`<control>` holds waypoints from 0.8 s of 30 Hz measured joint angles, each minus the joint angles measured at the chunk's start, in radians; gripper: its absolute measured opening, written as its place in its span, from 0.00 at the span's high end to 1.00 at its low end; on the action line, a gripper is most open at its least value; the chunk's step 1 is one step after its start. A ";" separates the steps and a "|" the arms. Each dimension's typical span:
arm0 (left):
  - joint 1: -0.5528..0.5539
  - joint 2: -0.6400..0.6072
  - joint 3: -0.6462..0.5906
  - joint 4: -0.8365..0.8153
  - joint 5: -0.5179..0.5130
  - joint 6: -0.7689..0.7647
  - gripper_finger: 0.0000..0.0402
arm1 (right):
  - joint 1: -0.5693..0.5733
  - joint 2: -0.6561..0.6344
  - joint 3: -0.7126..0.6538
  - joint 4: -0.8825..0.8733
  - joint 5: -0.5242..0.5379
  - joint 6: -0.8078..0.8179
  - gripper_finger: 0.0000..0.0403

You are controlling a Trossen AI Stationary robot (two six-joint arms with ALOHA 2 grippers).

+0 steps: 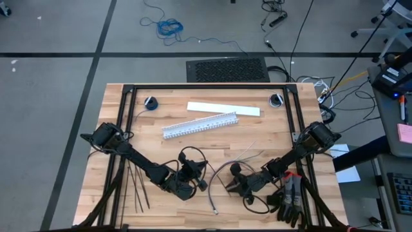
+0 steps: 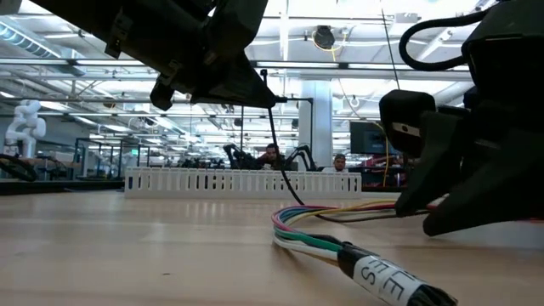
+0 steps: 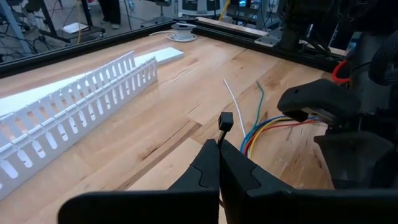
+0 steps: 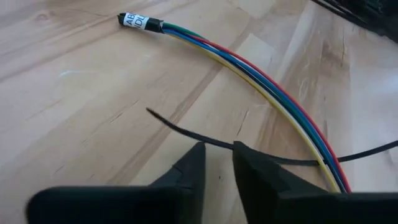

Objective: Ziptie cables
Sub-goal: Wrap the colored loose cables with the black zip tie

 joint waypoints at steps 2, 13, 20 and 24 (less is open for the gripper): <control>0.001 0.000 0.000 0.000 0.000 0.000 1.00 | 0.000 0.000 0.000 0.001 0.000 -0.006 0.73; 0.002 0.000 0.000 0.001 0.000 0.000 1.00 | -0.004 0.002 -0.004 0.047 -0.001 -0.051 0.67; 0.001 0.000 0.000 0.008 0.000 0.000 1.00 | -0.023 0.003 -0.005 0.046 -0.040 -0.037 0.74; 0.001 0.000 0.000 0.009 0.000 0.000 1.00 | -0.031 0.003 -0.005 0.051 -0.050 -0.042 0.76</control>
